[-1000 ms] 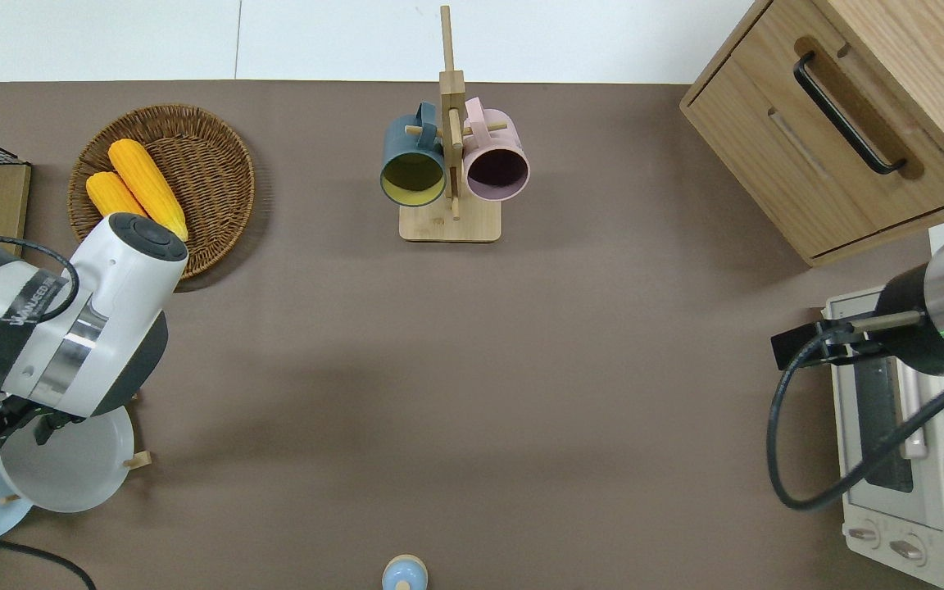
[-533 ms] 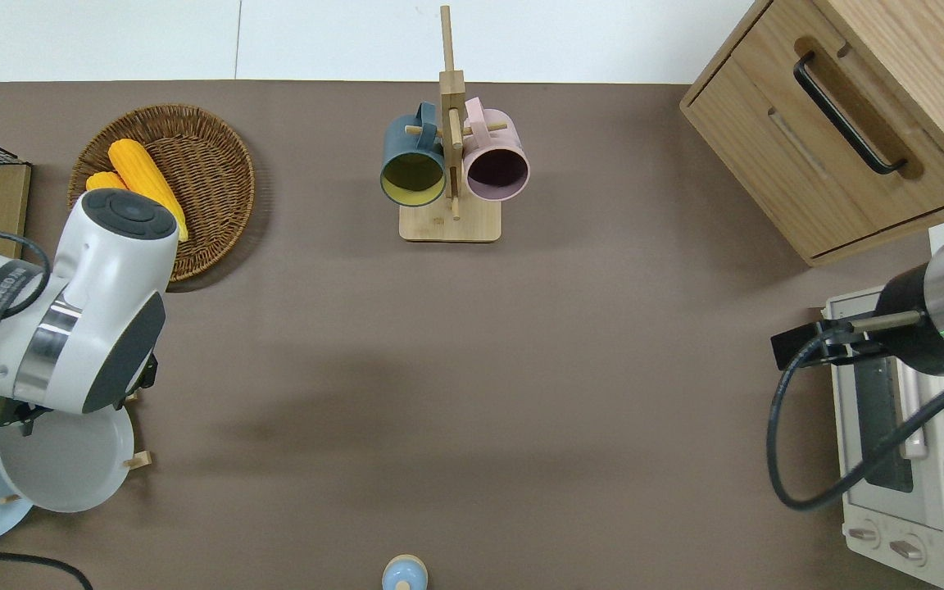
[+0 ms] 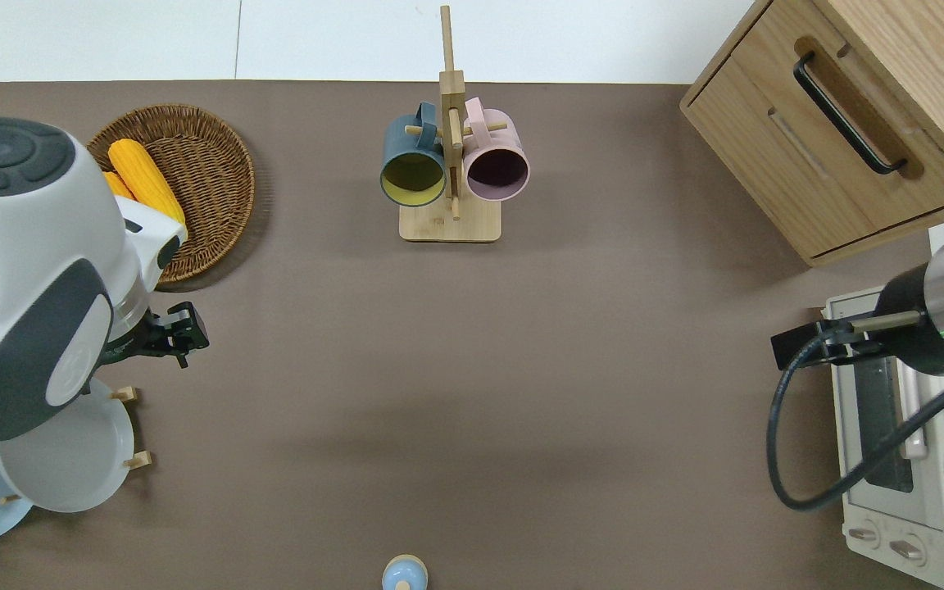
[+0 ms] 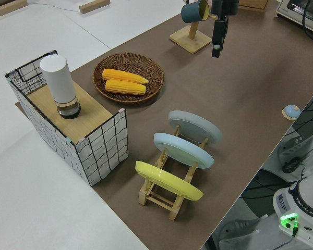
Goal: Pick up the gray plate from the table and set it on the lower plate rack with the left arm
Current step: 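Open the left gripper and raise it away from the rack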
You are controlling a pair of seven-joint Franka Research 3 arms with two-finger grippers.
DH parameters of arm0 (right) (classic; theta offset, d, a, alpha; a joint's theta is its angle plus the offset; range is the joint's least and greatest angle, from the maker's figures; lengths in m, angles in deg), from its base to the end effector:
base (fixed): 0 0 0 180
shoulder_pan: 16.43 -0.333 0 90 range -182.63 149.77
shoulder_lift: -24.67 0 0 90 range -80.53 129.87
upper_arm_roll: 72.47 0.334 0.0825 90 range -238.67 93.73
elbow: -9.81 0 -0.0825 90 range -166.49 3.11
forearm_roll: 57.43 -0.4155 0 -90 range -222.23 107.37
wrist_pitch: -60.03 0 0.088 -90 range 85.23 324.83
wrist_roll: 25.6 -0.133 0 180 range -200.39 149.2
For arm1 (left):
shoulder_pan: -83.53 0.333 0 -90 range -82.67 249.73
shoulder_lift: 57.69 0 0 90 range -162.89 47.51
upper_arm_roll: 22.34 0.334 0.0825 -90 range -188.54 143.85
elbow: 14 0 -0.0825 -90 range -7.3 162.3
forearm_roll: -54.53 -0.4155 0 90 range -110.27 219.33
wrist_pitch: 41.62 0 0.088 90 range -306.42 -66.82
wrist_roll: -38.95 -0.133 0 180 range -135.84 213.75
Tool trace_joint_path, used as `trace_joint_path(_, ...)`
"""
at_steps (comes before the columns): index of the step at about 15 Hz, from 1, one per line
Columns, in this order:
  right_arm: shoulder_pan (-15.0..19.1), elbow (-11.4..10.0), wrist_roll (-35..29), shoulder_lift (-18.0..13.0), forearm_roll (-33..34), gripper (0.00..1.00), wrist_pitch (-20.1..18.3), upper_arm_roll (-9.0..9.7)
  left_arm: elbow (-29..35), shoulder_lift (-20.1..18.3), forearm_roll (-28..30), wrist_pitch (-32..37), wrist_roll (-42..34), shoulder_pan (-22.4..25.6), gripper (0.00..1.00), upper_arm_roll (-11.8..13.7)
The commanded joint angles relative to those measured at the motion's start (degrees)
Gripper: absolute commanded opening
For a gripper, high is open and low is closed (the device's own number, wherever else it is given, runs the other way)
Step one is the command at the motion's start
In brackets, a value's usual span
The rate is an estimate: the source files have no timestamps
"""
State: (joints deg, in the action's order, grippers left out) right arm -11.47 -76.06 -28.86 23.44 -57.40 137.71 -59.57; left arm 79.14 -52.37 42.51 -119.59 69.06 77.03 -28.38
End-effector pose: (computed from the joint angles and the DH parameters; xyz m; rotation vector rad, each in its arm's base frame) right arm 0.5472 0.0777 0.6467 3.1161 0.1267 -0.1888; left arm 0.5660 -0.0920 0.5262 -2.7678 -0.4354 0.3670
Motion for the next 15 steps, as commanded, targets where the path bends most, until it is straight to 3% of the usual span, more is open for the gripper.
trace_joint_path(1, 0.8, 0.3, 0.2, -0.3, -0.2, 0.990, -0.9, 0.38, -1.1, -2.9, 7.5, -5.1, -10.9, 0.9, 0.98, 1.3)
trace_joint_path(3, 0.8, 0.3, 0.2, -0.3, -0.2, 0.987, -0.9, 0.38, -1.2, -4.3, 10.4, -6.2, -19.2, 1.1, 0.98, 3.3)
trace_joint_path(7, 0.8, 0.3, 0.2, -0.3, -0.2, 0.990, -0.9, 0.38, -1.0, -4.4, 17.3, -10.8, -25.1, 1.1, 0.98, 8.5)
trace_joint_path(11, 0.8, 0.3, 0.2, -0.3, -0.2, 0.990, -0.9, 0.38, -0.9, -4.3, 18.0, -11.0, -24.2, 1.1, 1.00, 9.5)
trace_joint_path(15, 0.8, 0.3, 0.2, -0.3, -0.2, 0.990, -0.9, 0.38, -0.6, -3.9, 15.2, -11.0, -22.9, 1.0, 1.00, 9.4)
